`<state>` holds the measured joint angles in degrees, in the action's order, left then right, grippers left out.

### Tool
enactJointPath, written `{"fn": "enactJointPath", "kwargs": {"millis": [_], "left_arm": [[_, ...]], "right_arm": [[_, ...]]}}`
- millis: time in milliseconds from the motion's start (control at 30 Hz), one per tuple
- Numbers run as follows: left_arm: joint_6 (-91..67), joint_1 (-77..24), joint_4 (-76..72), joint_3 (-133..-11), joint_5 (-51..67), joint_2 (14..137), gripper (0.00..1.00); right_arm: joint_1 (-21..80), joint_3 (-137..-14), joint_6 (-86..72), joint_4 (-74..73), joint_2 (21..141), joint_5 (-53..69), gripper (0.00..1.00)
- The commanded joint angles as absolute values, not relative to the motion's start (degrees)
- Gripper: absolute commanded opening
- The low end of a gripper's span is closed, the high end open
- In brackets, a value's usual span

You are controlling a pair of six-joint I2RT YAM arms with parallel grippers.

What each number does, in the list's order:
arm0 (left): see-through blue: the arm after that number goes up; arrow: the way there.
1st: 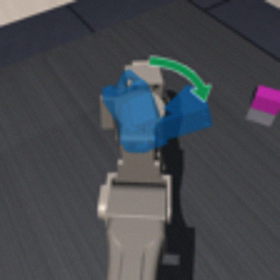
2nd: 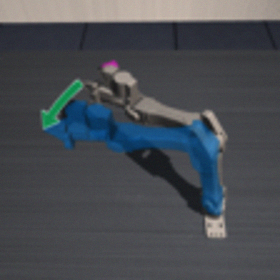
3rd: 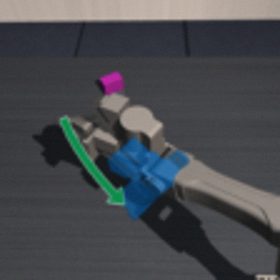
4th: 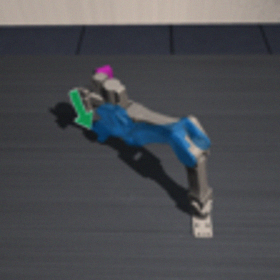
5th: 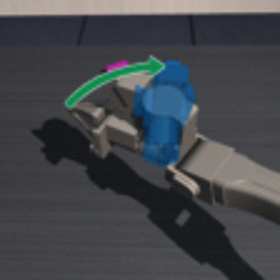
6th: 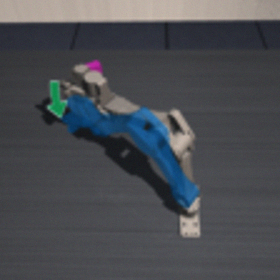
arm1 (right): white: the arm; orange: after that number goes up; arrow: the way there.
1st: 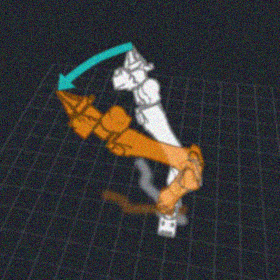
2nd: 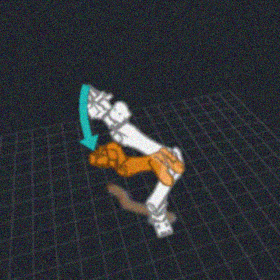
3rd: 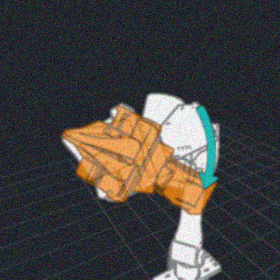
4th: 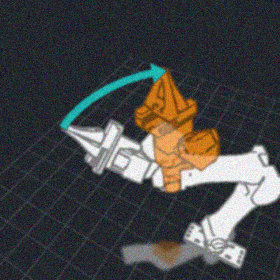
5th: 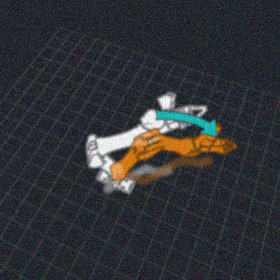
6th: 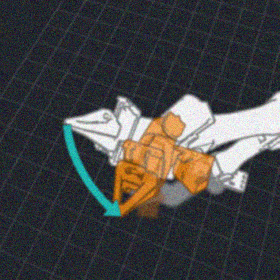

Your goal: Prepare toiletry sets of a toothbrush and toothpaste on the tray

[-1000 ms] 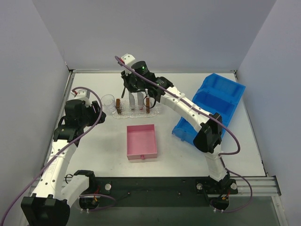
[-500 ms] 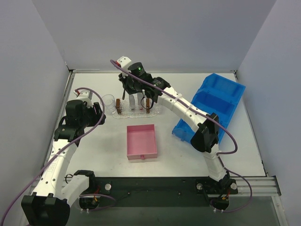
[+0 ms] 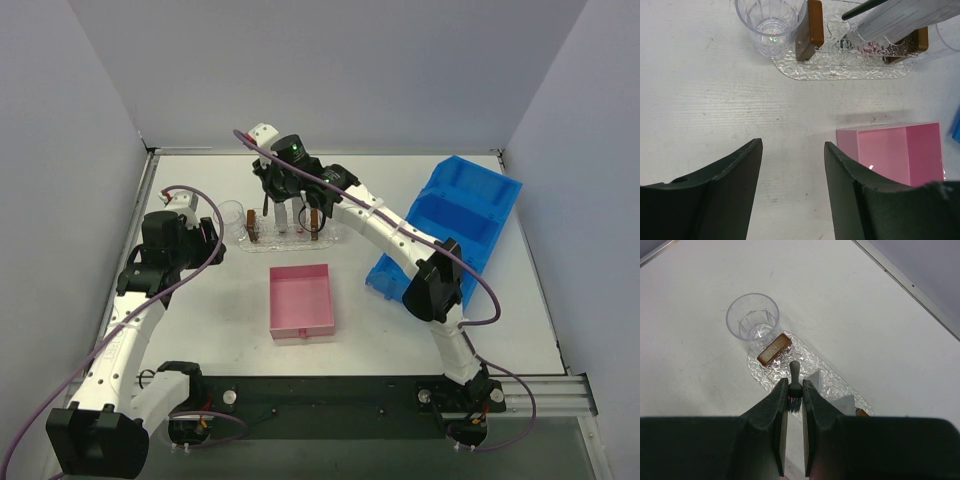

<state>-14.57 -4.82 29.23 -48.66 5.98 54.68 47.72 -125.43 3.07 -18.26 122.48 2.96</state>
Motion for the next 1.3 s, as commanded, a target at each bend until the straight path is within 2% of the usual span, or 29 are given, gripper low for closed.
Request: {"fn": "enactJointPath", "kwargs": {"millis": [0, 1267], "left_arm": [[-14.68, -4.83, 26.28, -48.78, 5.8, 54.93, 0.63], [-13.71, -4.75, 25.14, -46.85, 5.71, 55.02, 0.62]], "right_arm": [[47.72, -128.06, 3.43, -17.75, 124.27, 4.04, 0.0], [47.11, -135.26, 7.56, -22.85, 131.48, 7.38, 0.0]]}}
